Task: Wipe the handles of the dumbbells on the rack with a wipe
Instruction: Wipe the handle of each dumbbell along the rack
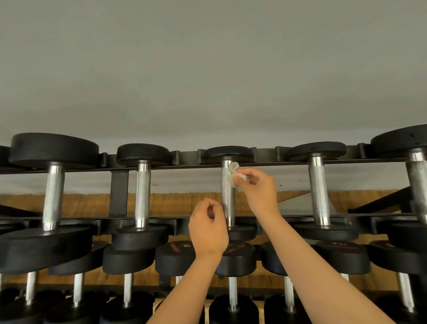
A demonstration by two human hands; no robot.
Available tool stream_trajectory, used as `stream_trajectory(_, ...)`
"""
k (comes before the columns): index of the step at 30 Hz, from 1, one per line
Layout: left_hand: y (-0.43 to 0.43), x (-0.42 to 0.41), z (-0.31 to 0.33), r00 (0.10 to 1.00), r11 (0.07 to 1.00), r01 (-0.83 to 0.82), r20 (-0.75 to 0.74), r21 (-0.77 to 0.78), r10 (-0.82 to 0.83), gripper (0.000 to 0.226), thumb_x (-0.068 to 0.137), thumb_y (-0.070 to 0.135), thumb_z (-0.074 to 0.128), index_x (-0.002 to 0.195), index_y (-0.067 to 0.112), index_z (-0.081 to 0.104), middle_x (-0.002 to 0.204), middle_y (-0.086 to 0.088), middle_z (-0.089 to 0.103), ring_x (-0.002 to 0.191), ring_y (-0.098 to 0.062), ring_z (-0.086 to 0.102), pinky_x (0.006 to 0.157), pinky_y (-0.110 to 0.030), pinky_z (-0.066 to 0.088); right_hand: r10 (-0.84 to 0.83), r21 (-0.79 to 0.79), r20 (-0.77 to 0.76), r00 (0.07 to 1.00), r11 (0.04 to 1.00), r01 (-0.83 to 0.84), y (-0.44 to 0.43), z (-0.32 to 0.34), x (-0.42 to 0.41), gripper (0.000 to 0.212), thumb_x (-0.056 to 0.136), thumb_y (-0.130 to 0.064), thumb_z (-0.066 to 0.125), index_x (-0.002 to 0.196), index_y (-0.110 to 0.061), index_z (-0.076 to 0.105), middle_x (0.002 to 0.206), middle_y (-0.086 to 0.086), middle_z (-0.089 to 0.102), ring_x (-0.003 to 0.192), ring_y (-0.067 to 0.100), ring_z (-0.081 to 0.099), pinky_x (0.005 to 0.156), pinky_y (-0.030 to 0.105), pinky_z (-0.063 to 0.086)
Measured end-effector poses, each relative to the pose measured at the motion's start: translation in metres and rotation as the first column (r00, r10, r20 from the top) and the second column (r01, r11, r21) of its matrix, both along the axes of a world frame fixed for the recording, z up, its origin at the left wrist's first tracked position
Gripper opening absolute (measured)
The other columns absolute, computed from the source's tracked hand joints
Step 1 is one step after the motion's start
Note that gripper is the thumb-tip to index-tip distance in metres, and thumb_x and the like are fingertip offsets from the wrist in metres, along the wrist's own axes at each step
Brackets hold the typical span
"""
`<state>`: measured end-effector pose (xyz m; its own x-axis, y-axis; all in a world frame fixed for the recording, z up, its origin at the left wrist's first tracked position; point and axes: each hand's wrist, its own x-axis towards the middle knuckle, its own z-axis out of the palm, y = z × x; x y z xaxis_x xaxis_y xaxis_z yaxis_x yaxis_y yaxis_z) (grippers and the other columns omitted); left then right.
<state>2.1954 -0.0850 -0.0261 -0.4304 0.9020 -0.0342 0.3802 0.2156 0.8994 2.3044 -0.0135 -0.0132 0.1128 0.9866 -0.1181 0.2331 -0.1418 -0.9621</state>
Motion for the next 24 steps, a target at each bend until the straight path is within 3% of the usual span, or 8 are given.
stream_trajectory(6,0.000,-0.001,-0.003,1.000,1.000,0.008,-0.002,0.004,-0.008,0.022,0.092,0.012,0.051,0.072,0.018,0.058,0.070,0.004,0.061,0.068,-0.011,0.058,0.065,-0.030,0.050,-0.167,-0.145,-0.268,0.949,0.981,0.132,0.014,0.005,-0.008,0.015,0.089,-0.012,0.066,0.103,-0.016,0.070,0.092,-0.010,0.069,0.085,-0.004,0.062,0.066,0.006,0.046)
stream_trajectory(11,0.000,-0.001,-0.002,1.000,0.999,0.029,-0.008,0.025,-0.029,0.021,0.092,0.015,0.050,0.074,0.020,0.059,0.073,0.004,0.061,0.069,-0.010,0.059,0.065,-0.025,0.050,-0.127,-0.176,-0.243,0.962,0.981,0.085,0.008,-0.003,-0.006,0.017,0.088,-0.018,0.068,0.105,-0.015,0.071,0.098,-0.006,0.071,0.093,0.002,0.062,0.069,0.008,0.044)
stream_trajectory(18,0.000,-0.001,-0.003,1.000,1.000,0.021,-0.014,0.008,-0.021,0.023,0.093,0.011,0.052,0.073,0.019,0.059,0.073,0.004,0.061,0.069,-0.009,0.058,0.066,-0.027,0.049,-0.204,-0.246,-0.380,0.903,0.963,0.114,0.016,-0.003,-0.015,0.024,0.089,-0.019,0.067,0.113,-0.016,0.066,0.093,-0.017,0.061,0.087,-0.007,0.051,0.068,0.008,0.037)
stream_trajectory(24,0.000,-0.001,-0.002,1.000,1.000,0.022,-0.013,0.008,-0.022,0.022,0.093,0.012,0.051,0.073,0.019,0.060,0.074,0.004,0.061,0.070,-0.009,0.058,0.066,-0.028,0.049,-0.266,-0.310,-0.424,0.866,0.941,0.137,0.020,-0.003,-0.021,0.027,0.089,-0.021,0.067,0.114,-0.013,0.066,0.107,-0.005,0.066,0.104,0.009,0.057,0.075,0.013,0.039)
